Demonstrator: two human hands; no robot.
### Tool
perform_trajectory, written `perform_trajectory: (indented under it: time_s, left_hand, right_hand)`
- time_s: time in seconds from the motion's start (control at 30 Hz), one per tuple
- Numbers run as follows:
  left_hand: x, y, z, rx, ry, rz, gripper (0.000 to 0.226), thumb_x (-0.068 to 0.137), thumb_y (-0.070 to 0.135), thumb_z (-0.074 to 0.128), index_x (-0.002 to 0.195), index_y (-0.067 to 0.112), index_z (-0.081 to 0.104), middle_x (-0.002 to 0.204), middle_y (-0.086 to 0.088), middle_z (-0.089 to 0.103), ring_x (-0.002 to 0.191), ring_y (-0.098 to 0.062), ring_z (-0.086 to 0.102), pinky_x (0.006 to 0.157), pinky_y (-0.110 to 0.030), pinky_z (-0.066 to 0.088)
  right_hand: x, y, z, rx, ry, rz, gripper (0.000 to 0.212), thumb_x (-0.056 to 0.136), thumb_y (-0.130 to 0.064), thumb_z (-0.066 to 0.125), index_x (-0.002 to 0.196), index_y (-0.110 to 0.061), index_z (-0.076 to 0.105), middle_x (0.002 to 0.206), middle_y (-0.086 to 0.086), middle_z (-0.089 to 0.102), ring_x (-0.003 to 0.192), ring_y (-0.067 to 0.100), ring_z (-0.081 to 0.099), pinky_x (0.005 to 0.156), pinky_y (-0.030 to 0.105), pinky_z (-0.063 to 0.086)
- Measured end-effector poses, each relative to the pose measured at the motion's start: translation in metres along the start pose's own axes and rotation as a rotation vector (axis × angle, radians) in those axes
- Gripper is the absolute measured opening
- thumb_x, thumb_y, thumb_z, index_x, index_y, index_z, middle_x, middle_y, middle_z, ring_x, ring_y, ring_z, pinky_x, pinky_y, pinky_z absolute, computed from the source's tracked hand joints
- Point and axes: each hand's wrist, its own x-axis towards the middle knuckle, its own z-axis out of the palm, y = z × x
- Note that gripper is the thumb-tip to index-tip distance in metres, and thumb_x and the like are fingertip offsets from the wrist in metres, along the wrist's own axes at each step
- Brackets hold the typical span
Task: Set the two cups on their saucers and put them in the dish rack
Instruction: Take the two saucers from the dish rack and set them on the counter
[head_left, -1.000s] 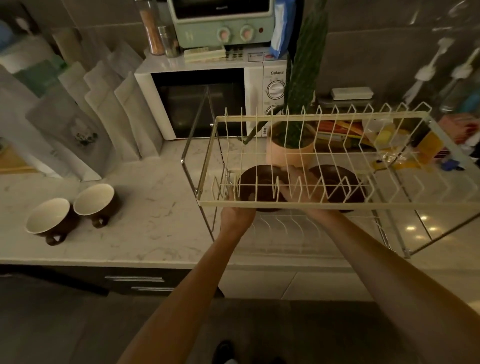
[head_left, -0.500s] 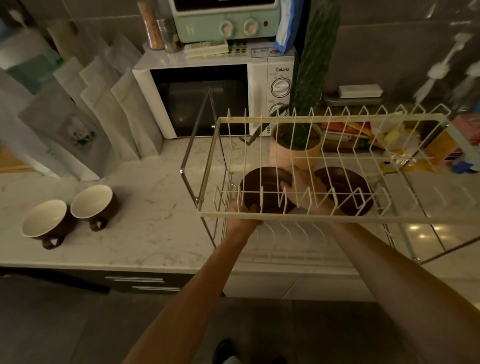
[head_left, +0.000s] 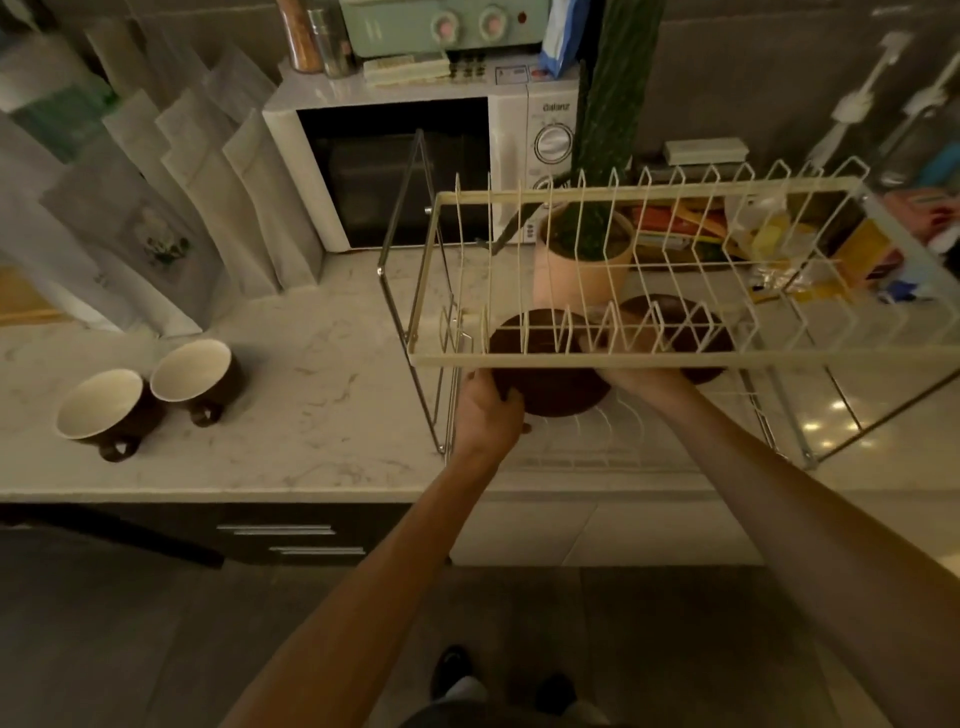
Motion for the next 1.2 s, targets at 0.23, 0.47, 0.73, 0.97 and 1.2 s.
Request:
perform_trajectory:
  time_s: [0.23,0.47,0.73,0.97,1.2]
  left_hand:
    - [-0.044,-0.009,-0.021,0.051,-0.123,0.068,0.051,0.092,0.009,0.054,0.139,0.023,0.04,0.105,0.012,0.057,0.083,-0.008,0.065,0.061,-0.036,0.062]
    - [-0.09,-0.028,-0.049,0.02,-0.194,0.075,0.037,0.095,0.023,0.053,0.131,0.026,0.047,0.096,0.021,0.057,0.077,0.0,0.068,0.06,-0.03,0.061]
    - [-0.125,-0.049,-0.11,-0.104,-0.309,-0.182,0.023,0.092,0.034,0.058,0.113,0.043,0.053,0.109,0.002,0.066,0.087,-0.013,0.072,0.06,-0.026,0.059]
    - [-0.133,-0.064,-0.165,-0.115,-0.204,-0.243,0.017,0.093,0.035,0.057,0.098,0.051,0.058,0.088,0.007,0.075,0.082,-0.008,0.072,0.056,-0.019,0.056]
    - [-0.114,-0.067,-0.213,-0.113,-0.044,-0.372,0.044,0.094,0.036,0.055,0.136,0.024,0.046,0.115,-0.007,0.064,0.096,-0.019,0.065,0.062,-0.027,0.06]
  right_hand:
    - [-0.042,-0.003,-0.007,-0.129,0.057,0.017,0.029,0.094,-0.037,0.052,0.103,-0.013,0.065,0.104,0.012,0.07,0.098,0.033,0.065,0.084,0.043,0.054]
    - [-0.097,-0.004,0.0,-0.047,-0.045,0.042,0.02,0.094,-0.033,0.056,0.089,-0.017,0.067,0.082,0.004,0.071,0.063,0.021,0.069,0.058,0.039,0.059]
    - [-0.139,-0.021,0.027,0.104,-0.291,-0.008,0.009,0.096,-0.029,0.056,0.087,-0.029,0.057,0.075,0.001,0.07,0.054,0.009,0.071,0.042,0.017,0.05]
    - [-0.141,-0.049,0.076,0.246,-0.395,-0.007,0.014,0.094,-0.029,0.059,0.103,-0.019,0.058,0.077,0.004,0.073,0.057,0.012,0.073,0.045,0.023,0.055]
    - [-0.125,-0.096,0.112,0.399,-0.462,0.026,0.017,0.093,-0.024,0.059,0.108,-0.017,0.06,0.085,0.006,0.073,0.061,0.014,0.074,0.048,0.024,0.056]
